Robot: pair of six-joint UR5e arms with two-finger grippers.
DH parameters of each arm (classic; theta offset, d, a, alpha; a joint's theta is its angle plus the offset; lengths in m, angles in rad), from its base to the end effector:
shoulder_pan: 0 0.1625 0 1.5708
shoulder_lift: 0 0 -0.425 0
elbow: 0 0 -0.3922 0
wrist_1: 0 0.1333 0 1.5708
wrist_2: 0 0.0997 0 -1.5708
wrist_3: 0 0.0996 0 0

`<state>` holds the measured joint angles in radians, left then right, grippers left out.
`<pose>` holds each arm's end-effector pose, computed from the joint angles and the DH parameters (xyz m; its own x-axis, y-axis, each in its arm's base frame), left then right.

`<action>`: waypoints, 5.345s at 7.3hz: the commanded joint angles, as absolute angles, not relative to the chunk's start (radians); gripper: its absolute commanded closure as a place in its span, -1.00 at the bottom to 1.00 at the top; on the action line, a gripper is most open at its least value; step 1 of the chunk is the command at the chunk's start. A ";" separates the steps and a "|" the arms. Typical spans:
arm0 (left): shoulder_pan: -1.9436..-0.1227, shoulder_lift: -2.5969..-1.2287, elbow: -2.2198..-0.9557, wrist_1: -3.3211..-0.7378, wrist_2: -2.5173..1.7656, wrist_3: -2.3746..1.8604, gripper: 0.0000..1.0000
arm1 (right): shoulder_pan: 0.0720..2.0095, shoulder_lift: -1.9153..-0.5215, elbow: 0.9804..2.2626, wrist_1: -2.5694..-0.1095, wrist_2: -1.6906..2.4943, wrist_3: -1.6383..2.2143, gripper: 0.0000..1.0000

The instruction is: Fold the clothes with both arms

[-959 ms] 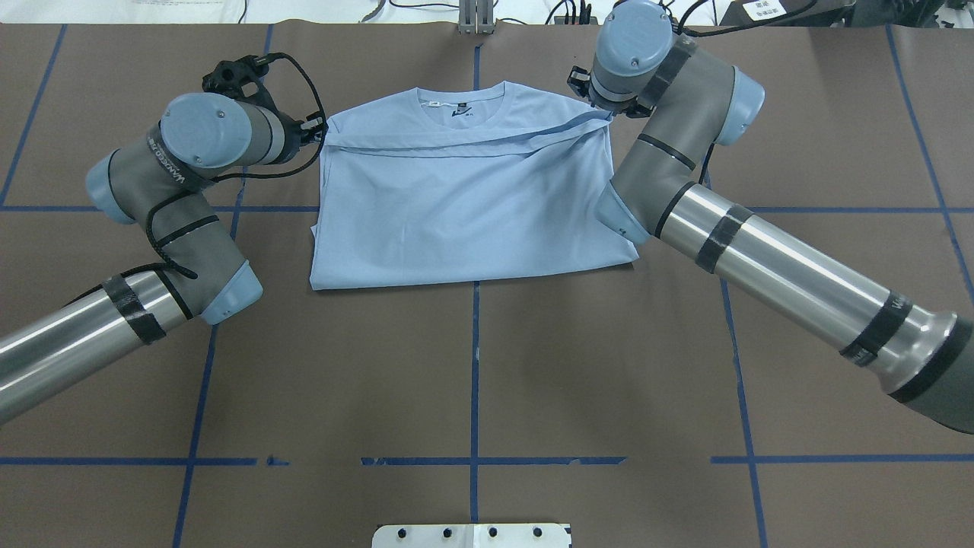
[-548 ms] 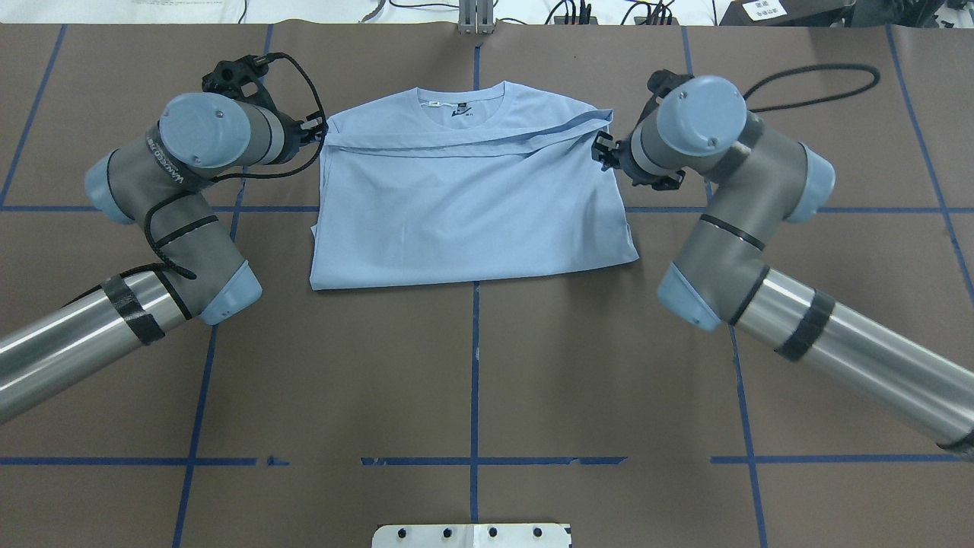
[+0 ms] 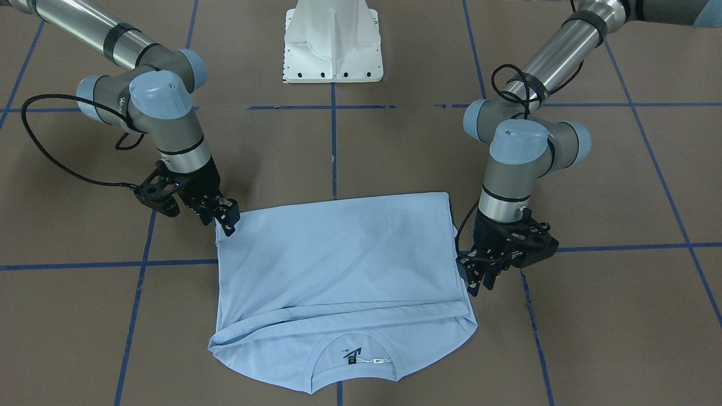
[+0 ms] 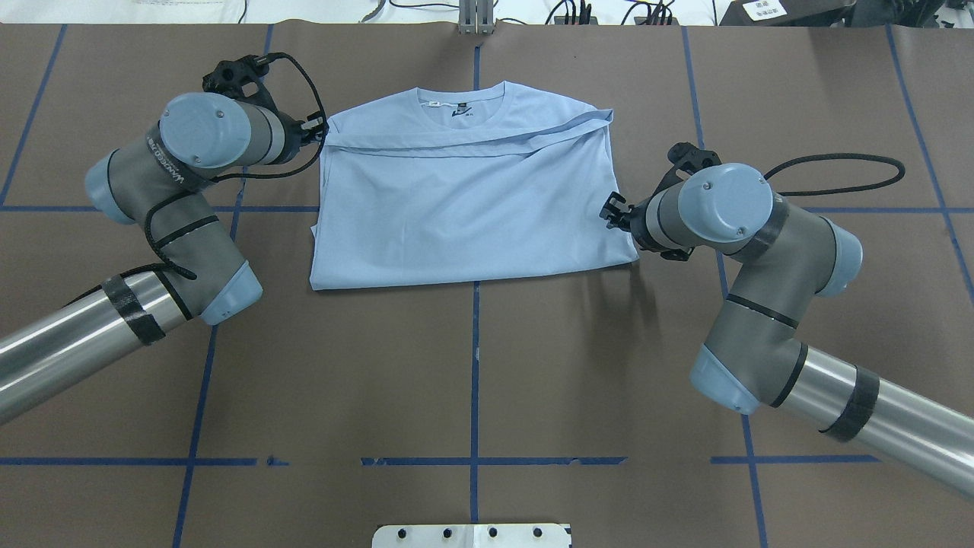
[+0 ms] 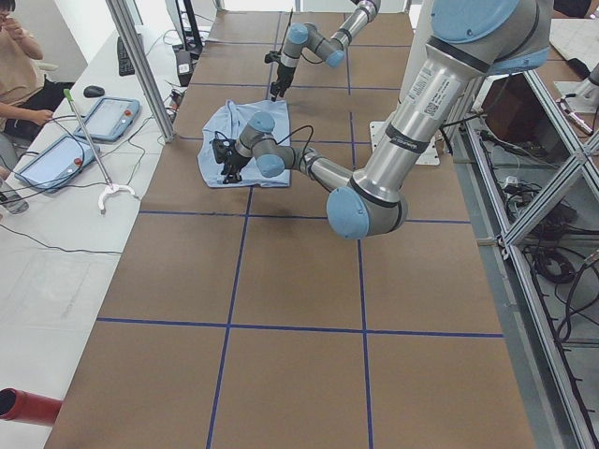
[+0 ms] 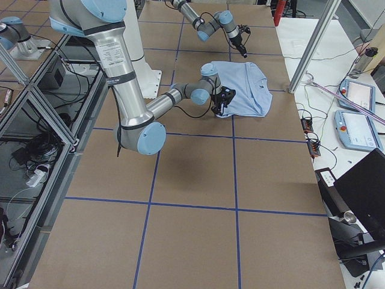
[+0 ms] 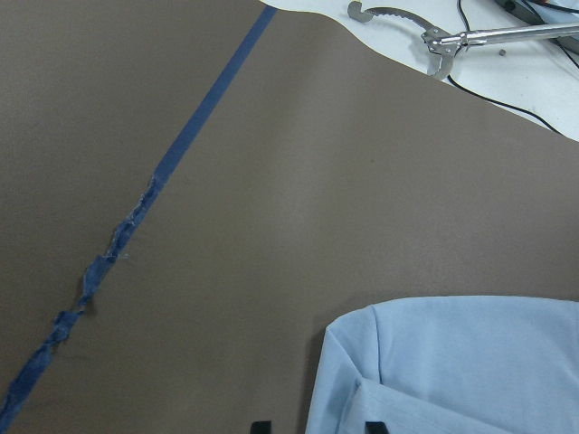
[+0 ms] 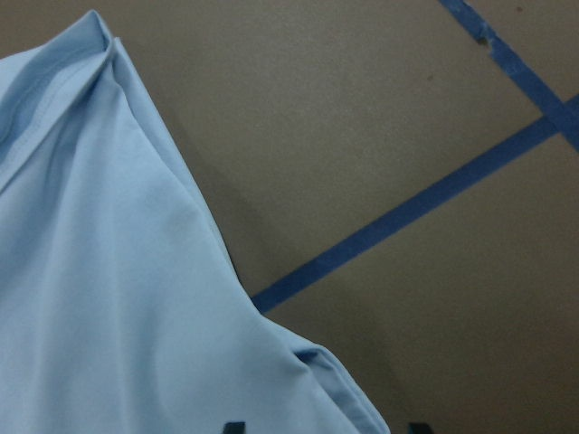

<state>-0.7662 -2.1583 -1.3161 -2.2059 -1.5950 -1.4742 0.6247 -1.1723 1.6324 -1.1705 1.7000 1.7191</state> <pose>0.4459 -0.6108 0.3624 0.4721 -0.3205 -0.8212 0.6363 0.7687 0.0658 -0.4618 -0.4815 0.3689 0.4492 0.5045 0.7374 -0.5734 0.7957 -0.1951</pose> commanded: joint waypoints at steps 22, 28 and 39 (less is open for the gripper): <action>-0.484 -1.922 -1.811 -2.059 -1.824 -1.799 -0.28 | 0.226 -1.709 2.290 -1.181 1.585 1.888 -1.00; -0.379 -1.985 -1.787 -1.878 -1.746 -1.793 0.00 | 0.295 -1.575 2.154 -1.170 1.591 1.827 -1.00; -0.650 -2.020 -1.700 -1.891 -1.785 -1.585 1.00 | 0.311 -1.533 2.152 -1.169 1.580 1.838 -1.00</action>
